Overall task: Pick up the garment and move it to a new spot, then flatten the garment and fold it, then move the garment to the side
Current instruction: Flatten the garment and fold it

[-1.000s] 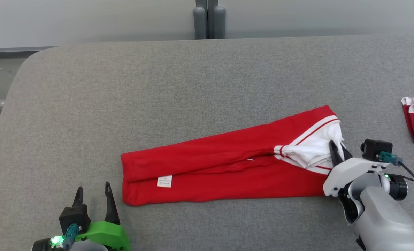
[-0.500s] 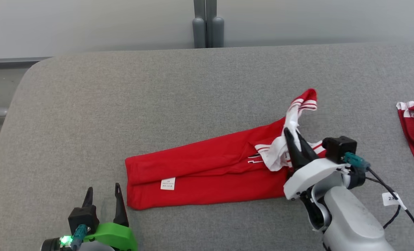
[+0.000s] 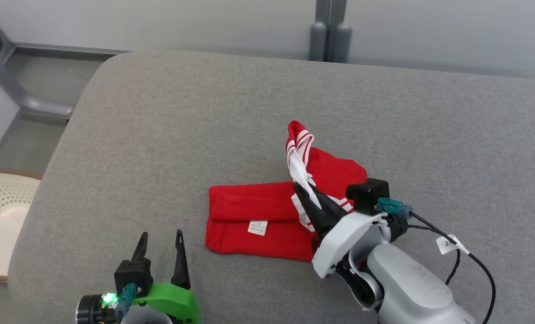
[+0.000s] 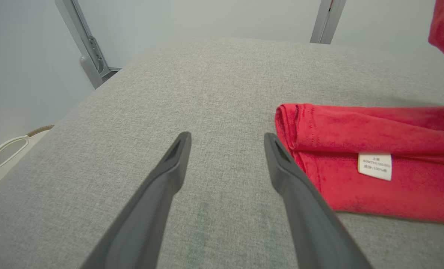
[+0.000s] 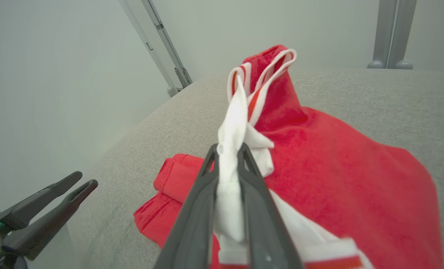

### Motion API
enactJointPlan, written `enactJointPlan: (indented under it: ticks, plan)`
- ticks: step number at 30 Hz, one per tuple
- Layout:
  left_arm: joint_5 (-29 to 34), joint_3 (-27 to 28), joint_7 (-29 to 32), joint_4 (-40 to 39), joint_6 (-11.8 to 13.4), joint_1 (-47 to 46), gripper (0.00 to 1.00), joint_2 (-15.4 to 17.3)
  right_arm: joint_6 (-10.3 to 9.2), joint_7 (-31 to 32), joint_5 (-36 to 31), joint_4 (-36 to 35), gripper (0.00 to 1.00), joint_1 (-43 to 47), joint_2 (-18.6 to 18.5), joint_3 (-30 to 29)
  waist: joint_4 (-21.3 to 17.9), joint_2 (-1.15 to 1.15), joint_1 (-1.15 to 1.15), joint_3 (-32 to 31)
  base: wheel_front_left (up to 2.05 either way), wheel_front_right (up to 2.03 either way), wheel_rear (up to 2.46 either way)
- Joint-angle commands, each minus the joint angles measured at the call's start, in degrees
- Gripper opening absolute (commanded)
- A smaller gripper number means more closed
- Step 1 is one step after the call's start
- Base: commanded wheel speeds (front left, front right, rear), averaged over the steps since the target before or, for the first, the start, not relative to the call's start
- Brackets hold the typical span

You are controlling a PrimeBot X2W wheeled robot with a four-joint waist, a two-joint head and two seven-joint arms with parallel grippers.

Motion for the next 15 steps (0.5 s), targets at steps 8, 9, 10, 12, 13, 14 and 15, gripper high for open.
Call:
enactJointPlan:
  ticks: [8,9,10,12,13,14,15]
  plan:
    - [-1.4,-3.0,0.0,-0.3,0.7,-0.9,1.00,0.2,-0.02,-0.5,3.3,5.3,0.00,-3.4,0.2,4.1,11.8,0.00,0.00,1.9,0.00,0.00,0.00]
    - [-1.5,-3.3,0.0,-0.3,0.7,-0.8,1.00,0.2,-0.02,-0.7,3.4,5.9,0.00,-3.7,0.2,4.3,12.3,0.00,0.00,2.0,0.00,0.00,0.00]
    - [-1.5,-3.5,0.0,-0.3,0.7,-0.9,1.00,0.1,-0.02,-1.0,3.8,6.4,0.00,-4.1,0.2,4.7,12.7,0.00,0.00,2.2,0.00,0.00,0.00]
    - [-1.8,-3.9,0.0,-0.4,0.8,-1.0,1.00,0.1,-0.02,-1.6,4.6,7.6,0.00,-4.9,0.2,5.3,13.3,0.00,0.00,2.5,0.00,0.00,0.00]
    - [-1.9,-4.0,0.0,-0.5,1.0,-1.1,1.00,0.1,-0.02,-1.9,4.9,8.3,0.00,-5.4,0.2,5.5,13.5,0.00,0.00,2.7,0.00,0.00,0.00]
    - [-2.0,-4.2,0.0,-0.5,1.1,-1.2,1.00,0.1,-0.02,-2.3,5.3,9.1,0.21,-5.8,0.2,5.3,13.6,0.00,0.00,2.8,0.00,0.00,0.00]
    - [-2.1,-4.3,0.0,-0.5,1.1,-1.3,1.00,0.1,-0.02,-2.5,5.7,9.3,0.45,-6.0,0.2,5.3,13.6,0.00,0.00,2.9,0.00,0.00,0.00]
